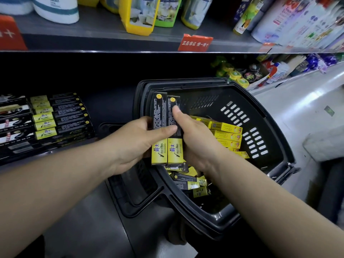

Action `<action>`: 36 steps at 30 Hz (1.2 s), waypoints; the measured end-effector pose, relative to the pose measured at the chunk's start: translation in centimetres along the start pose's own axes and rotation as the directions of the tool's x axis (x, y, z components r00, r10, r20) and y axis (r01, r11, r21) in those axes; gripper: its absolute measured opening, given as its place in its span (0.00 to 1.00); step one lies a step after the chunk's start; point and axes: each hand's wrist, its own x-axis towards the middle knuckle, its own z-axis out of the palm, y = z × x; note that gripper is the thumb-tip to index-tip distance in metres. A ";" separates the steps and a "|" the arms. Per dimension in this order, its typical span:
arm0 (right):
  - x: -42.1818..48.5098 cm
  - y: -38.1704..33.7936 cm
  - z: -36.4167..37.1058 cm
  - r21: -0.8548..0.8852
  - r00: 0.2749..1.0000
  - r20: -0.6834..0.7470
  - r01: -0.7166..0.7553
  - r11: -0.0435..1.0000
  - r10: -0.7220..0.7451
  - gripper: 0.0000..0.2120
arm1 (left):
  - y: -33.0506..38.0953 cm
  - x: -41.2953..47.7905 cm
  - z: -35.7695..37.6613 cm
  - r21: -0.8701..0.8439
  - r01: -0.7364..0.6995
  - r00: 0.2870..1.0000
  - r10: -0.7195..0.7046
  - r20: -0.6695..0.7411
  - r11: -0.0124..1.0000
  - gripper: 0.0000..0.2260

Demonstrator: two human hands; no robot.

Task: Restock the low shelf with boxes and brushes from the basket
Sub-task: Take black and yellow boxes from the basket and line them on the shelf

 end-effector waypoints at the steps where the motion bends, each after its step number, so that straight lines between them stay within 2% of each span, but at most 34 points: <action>1: -0.1 -0.5 -0.7 -0.062 0.999 0.049 0.006 0.998 -0.003 0.23 | 0.0 0.0 0.0 0.029 -0.010 1.000 0.011 -0.020 1.000 0.26; 3: -0.7 -1.8 -2.8 -0.346 0.988 0.150 0.009 0.938 0.046 0.22 | 0.0 0.1 -0.2 0.051 -0.003 0.998 0.006 -0.063 0.999 0.29; 4: -0.9 -2.1 -4.3 -0.579 0.981 0.158 -0.001 0.815 0.114 0.21 | 0.0 0.1 -0.4 0.042 0.009 0.997 -0.005 -0.078 0.999 0.29; 5: -1.0 -2.0 -5.7 -0.816 0.968 0.129 -0.018 0.578 0.213 0.22 | 0.0 0.2 -0.5 0.028 0.018 0.996 -0.016 -0.087 0.999 0.28; 6: -0.8 -1.4 -7.1 -0.969 0.942 0.055 -0.030 0.245 0.332 0.25 | 0.1 0.2 -0.6 0.016 0.024 0.996 -0.022 -0.090 1.000 0.27; 7: -0.3 -0.5 -8.2 -0.997 0.891 -0.046 -0.016 -0.069 0.451 0.30 | 0.1 0.1 -0.8 0.008 0.029 0.996 -0.028 -0.091 1.000 0.26; 8: 0.1 0.6 -8.8 -0.963 0.831 -0.125 0.031 -0.270 0.542 0.31 | 0.1 0.1 -0.8 0.006 0.033 0.995 -0.032 -0.091 0.999 0.26; 9: 0.6 1.8 -9.0 -0.936 0.791 -0.151 0.078 -0.343 0.592 0.31 | 0.1 0.1 -0.9 0.008 0.039 0.995 -0.039 -0.089 0.999 0.26; 12: 1.5 5.0 -9.0 -0.941 0.797 -0.080 0.138 -0.310 0.598 0.26 | 0.2 0.0 -0.8 0.020 0.059 0.995 -0.058 -0.078 0.998 0.27; 15: 2.0 6.9 -9.3 -0.915 0.841 -0.016 0.206 -0.347 0.541 0.22 | 0.2 0.0 -0.8 0.055 0.071 0.995 -0.067 -0.078 0.996 0.27; 19: 2.1 7.1 -10.1 -0.942 0.867 -0.030 0.141 -0.303 0.497 0.24 | 0.3 0.0 -0.9 0.064 0.085 0.994 -0.080 -0.076 0.994 0.26; 21: 2.2 7.2 -10.2 -0.928 0.855 -0.064 0.139 -0.346 0.514 0.25 | 0.3 0.0 -0.9 0.068 0.085 0.994 -0.080 -0.075 0.994 0.27; 25: 2.2 7.8 -9.2 -0.879 0.767 -0.146 0.190 -0.438 0.625 0.25 | 0.3 0.0 -1.0 0.056 0.077 0.995 -0.073 -0.070 0.995 0.29; 27: 1.7 5.9 -8.6 -0.906 0.756 -0.164 0.139 -0.400 0.634 0.24 | 0.2 0.0 -1.0 0.044 0.072 0.996 -0.069 -0.061 0.996 0.29; 29: 0.3 2.4 -8.5 -0.938 0.791 -0.157 0.068 -0.340 0.591 0.26 | 0.2 0.0 -1.1 0.029 0.067 0.997 -0.066 -0.051 0.997 0.29; 31: -1.9 -1.7 -9.2 -0.970 0.891 -0.109 0.002 -0.243 0.441 0.27 | 0.1 0.0 -1.1 0.013 0.064 0.996 -0.063 -0.059 0.998 0.29; 32: -3.1 -3.4 -9.6 -0.988 0.934 -0.091 -0.042 -0.148 0.347 0.27 | 0.1 0.1 -1.1 0.005 0.063 0.996 -0.062 -0.070 0.998 0.29; 34: -5.4 -5.2 -9.2 -0.979 0.981 -0.075 -0.107 0.174 0.180 0.32 | 0.0 0.1 -1.2 -0.021 0.059 0.994 -0.061 -0.091 0.998 0.29; 36: -6.4 -4.8 -7.2 -0.841 0.997 -0.014 -0.055 0.539 0.081 0.37 | 0.0 -0.1 -1.2 -0.053 0.052 0.993 -0.057 -0.100 0.997 0.28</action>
